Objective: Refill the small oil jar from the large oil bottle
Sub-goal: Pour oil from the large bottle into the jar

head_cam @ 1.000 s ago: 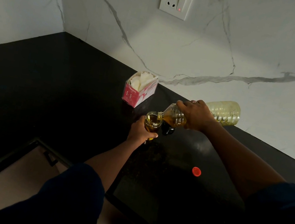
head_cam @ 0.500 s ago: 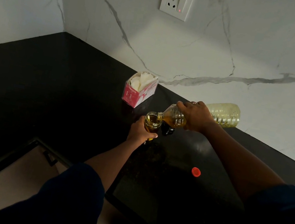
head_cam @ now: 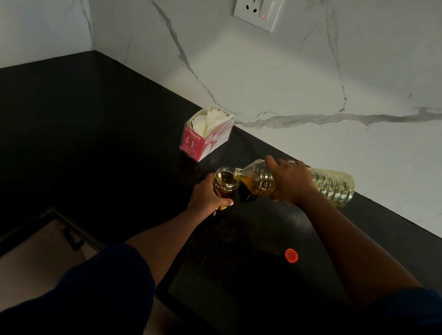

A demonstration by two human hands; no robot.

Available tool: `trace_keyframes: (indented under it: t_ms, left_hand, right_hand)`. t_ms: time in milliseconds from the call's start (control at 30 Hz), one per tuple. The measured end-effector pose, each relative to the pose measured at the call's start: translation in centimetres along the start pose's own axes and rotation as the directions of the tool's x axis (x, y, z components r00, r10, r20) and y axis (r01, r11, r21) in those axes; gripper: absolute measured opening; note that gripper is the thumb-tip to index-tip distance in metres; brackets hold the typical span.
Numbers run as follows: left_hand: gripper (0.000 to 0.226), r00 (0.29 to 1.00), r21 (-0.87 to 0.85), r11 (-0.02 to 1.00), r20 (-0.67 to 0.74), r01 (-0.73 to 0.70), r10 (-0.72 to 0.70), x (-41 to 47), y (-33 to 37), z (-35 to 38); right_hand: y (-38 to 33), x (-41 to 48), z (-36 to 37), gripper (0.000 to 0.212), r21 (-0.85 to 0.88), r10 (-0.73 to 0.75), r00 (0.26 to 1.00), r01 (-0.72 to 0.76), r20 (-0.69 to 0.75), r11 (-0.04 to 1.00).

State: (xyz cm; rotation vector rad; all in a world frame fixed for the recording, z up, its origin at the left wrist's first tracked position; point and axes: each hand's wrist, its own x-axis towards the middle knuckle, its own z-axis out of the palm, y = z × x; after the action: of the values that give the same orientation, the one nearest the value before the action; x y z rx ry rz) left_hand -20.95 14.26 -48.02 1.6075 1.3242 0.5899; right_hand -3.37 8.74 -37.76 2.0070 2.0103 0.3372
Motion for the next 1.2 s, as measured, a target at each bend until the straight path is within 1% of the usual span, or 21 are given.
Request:
trace_keyframes:
  t_ms: [233, 600, 800, 933, 1000, 1067, 1133, 1200]
  left_hand:
    - [0.081, 1.0, 0.006, 1.0, -0.002, 0.013, -0.013, 0.1, 0.0, 0.2]
    - [0.082, 1.0, 0.003, 1.0, -0.013, 0.02, -0.02, 0.2, 0.0, 0.2]
    - [0.08, 1.0, 0.003, 1.0, -0.018, 0.007, -0.007, 0.1, -0.1, 0.3]
    - [0.081, 1.0, 0.017, 1.0, -0.026, 0.006, -0.005, 0.0, 0.0, 0.3]
    - [0.082, 1.0, 0.025, 1.0, -0.028, 0.012, -0.012, 0.0, 0.0, 0.2]
    - [0.082, 1.0, 0.031, 0.999, -0.026, 0.014, -0.013, 0.0, 0.0, 0.2]
    - [0.082, 1.0, 0.037, 0.999, -0.022, 0.016, -0.015, 0.0, 0.1, 0.2]
    - [0.082, 1.0, 0.044, 0.999, -0.022, 0.021, -0.02, 0.0, 0.1, 0.3]
  right_hand:
    - [-0.1, -0.3, 0.2, 0.098, 0.028, 0.01, 1.0, -0.009, -0.012, 1.0]
    - [0.0, -1.4, 0.3, 0.098, 0.079, 0.054, 0.998, -0.055, 0.015, 0.995]
    - [-0.3, -2.0, 0.8, 0.094, 0.146, 0.086, 0.996, -0.086, 0.011, 0.985]
    - [-0.3, -2.2, 0.8, 0.09, 0.229, 0.132, 0.991, -0.124, -0.021, 0.966]
    - [-0.3, -2.2, 0.6, 0.085, 0.302, 0.19, 0.98, -0.164, -0.057, 0.939]
    - [-0.3, -2.2, 0.3, 0.08, 0.428, 0.272, 0.959, -0.212, -0.083, 0.879]
    - [-0.2, -2.0, -0.2, 0.078, 0.573, 0.359, 0.929, -0.248, -0.088, 0.782]
    - [-0.3, -1.9, -0.5, 0.08, 0.708, 0.446, 0.89, -0.256, -0.093, 0.659]
